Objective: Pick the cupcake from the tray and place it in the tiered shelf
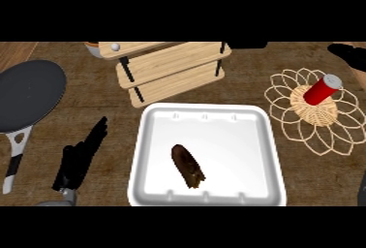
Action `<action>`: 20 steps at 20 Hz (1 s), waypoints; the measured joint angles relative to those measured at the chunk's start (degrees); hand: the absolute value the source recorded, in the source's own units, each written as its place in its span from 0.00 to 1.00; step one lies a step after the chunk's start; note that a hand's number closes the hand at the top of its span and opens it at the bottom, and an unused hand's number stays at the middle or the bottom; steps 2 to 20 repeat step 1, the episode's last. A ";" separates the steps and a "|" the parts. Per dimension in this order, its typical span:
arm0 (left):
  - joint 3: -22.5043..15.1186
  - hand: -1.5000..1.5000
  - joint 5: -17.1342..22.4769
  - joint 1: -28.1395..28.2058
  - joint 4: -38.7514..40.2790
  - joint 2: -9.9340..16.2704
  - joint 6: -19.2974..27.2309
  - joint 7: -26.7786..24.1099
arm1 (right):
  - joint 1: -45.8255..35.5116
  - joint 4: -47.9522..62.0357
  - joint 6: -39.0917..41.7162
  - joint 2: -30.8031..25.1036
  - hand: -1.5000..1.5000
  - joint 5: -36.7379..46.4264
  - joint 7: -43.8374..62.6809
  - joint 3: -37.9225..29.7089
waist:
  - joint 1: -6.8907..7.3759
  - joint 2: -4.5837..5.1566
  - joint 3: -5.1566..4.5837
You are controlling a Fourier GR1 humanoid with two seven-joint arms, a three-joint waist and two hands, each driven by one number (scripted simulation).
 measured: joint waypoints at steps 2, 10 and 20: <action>-0.11 0.50 -0.16 0.06 -0.29 -0.06 0.00 0.10 | 1.76 -2.41 1.40 -0.54 0.00 -0.64 1.37 -0.01 | 0.14 0.04 -0.01; -0.11 0.50 -0.16 0.06 -0.29 -0.06 0.00 0.10 | 1.76 -2.41 1.40 -0.54 0.00 -0.64 1.37 -0.01 | 0.14 0.04 -0.01; -0.11 0.50 -0.16 0.06 -0.29 -0.06 0.00 0.10 | 1.76 -2.41 1.40 -0.54 0.00 -0.64 1.37 -0.01 | 0.14 0.04 -0.01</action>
